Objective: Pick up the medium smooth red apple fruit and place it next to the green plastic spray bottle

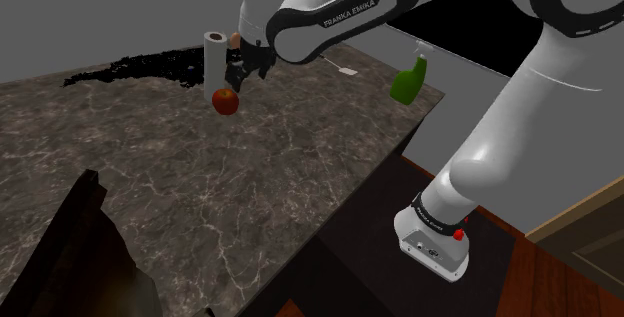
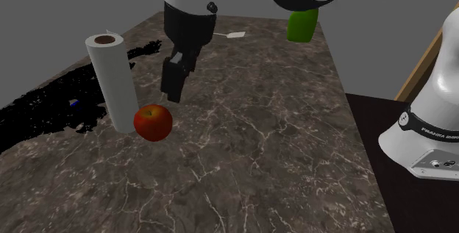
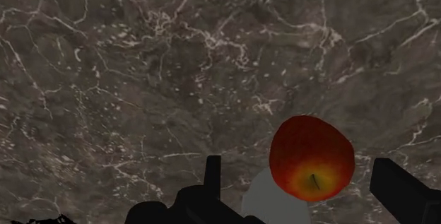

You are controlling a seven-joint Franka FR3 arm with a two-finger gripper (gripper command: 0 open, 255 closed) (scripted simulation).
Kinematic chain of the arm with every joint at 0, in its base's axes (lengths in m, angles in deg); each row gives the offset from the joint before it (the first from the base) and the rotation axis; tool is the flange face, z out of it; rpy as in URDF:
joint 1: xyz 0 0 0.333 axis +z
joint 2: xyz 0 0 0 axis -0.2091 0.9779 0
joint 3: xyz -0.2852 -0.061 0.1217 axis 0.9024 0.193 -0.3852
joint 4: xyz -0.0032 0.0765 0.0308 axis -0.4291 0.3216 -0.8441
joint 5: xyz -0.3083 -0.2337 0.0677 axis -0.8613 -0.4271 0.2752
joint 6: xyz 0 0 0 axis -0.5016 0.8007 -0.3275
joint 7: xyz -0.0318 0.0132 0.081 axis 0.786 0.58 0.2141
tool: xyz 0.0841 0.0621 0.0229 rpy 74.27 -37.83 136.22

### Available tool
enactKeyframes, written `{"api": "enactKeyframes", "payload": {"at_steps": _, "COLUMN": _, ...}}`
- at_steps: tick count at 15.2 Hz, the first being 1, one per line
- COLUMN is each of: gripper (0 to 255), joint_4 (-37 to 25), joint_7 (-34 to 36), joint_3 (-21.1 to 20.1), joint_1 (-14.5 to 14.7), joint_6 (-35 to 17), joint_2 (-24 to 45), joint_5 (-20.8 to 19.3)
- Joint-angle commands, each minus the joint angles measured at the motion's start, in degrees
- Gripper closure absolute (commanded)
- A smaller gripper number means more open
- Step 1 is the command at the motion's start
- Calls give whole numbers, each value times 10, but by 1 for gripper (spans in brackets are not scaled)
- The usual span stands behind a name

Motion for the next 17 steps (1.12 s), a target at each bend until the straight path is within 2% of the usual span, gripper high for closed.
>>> {"api": "enactKeyframes", "payload": {"at_steps": 1, "gripper": 0, "joint_4": -36, "joint_7": 31, "joint_3": 0, "joint_1": 7, "joint_6": -7, "joint_2": 45, "joint_5": -37}}
{"api": "enactKeyframes", "payload": {"at_steps": 6, "gripper": 0, "joint_4": -143, "joint_7": 99, "joint_3": 16, "joint_1": 46, "joint_6": -10, "joint_2": 158, "joint_5": -118}}
{"api": "enactKeyframes", "payload": {"at_steps": 14, "gripper": 0, "joint_4": -160, "joint_7": 117, "joint_3": 35, "joint_1": 56, "joint_6": -40, "joint_2": 209, "joint_5": -149}}
{"api": "enactKeyframes", "payload": {"at_steps": 17, "gripper": 0, "joint_4": -160, "joint_7": 117, "joint_3": 35, "joint_1": 56, "joint_6": -40, "joint_2": 209, "joint_5": -149}}
